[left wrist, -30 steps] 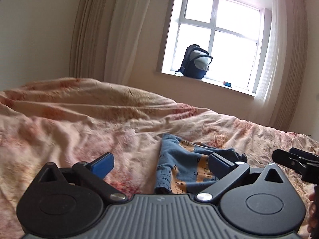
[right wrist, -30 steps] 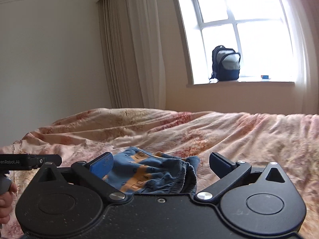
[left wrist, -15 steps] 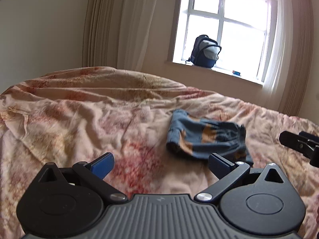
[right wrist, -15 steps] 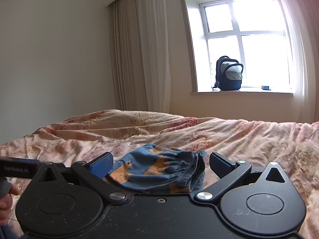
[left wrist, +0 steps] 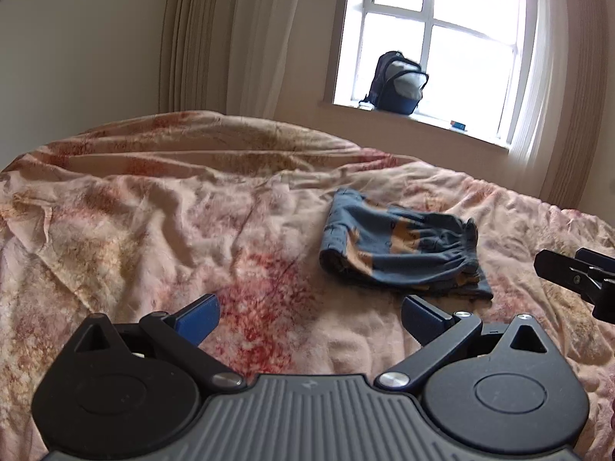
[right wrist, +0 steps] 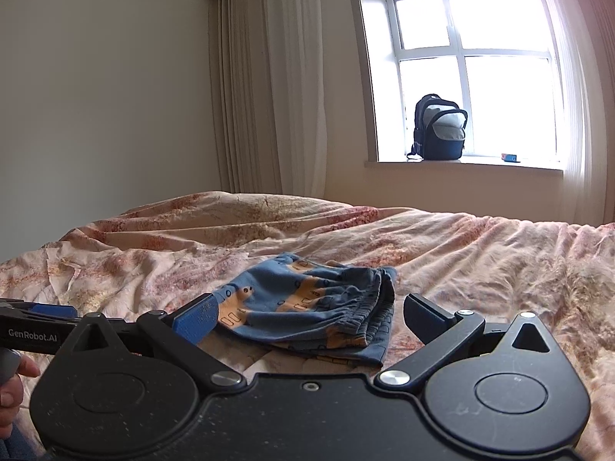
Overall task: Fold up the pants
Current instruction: 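Open both grippers and withdraw from the folded pants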
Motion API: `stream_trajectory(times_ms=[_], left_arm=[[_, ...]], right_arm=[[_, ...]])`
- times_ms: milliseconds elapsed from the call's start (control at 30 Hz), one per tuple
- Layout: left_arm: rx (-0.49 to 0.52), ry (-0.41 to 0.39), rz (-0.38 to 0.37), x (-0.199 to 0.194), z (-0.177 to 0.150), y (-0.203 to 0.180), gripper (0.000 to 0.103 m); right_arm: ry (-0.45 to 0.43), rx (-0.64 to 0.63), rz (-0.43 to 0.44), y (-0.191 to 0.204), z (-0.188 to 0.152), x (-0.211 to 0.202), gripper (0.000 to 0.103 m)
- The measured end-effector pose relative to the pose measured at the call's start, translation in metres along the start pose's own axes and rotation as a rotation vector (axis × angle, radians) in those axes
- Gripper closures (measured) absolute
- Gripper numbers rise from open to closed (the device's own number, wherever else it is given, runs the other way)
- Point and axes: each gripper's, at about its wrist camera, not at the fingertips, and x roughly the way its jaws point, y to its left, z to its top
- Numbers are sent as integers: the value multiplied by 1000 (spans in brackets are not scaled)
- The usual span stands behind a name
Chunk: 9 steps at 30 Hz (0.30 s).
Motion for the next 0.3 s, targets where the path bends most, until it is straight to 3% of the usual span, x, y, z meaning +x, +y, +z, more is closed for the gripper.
stream_trajectory(times_ms=[300], left_arm=[[17,24,14,6,-3,1,0]], right_arm=[[25,7,-2,-1,-5,4,1]])
